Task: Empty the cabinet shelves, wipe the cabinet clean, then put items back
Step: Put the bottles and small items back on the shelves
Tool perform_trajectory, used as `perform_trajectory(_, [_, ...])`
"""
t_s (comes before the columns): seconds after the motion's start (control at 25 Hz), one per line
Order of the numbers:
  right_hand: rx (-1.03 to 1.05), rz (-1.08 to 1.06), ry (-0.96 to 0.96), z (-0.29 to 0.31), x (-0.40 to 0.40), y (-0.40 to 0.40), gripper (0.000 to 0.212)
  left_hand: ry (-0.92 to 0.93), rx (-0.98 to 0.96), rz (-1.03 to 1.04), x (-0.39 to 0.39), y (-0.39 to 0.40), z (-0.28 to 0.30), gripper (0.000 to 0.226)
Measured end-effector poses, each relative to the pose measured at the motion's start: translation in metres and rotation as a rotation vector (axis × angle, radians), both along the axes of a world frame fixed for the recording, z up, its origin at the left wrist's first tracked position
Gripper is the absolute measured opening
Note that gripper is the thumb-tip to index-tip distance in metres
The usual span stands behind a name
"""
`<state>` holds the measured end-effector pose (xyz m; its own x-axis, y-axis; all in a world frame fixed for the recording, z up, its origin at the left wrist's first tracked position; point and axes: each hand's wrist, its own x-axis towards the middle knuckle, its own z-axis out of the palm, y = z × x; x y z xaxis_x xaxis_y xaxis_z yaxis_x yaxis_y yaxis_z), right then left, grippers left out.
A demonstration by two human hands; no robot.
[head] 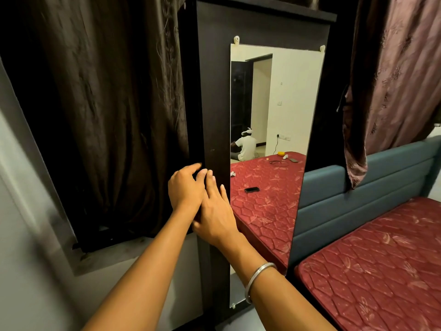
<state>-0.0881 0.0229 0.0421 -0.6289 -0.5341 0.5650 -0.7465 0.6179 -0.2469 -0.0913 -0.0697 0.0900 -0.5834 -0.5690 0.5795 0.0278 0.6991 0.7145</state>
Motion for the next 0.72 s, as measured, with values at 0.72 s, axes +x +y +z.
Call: perform_trajectory(0.72, [0.014, -0.097, 0.046, -0.003, 0.006, -0.010, 0.111, -0.072, -0.098, 0.022, 0.009, 0.005, 0.011, 0.031])
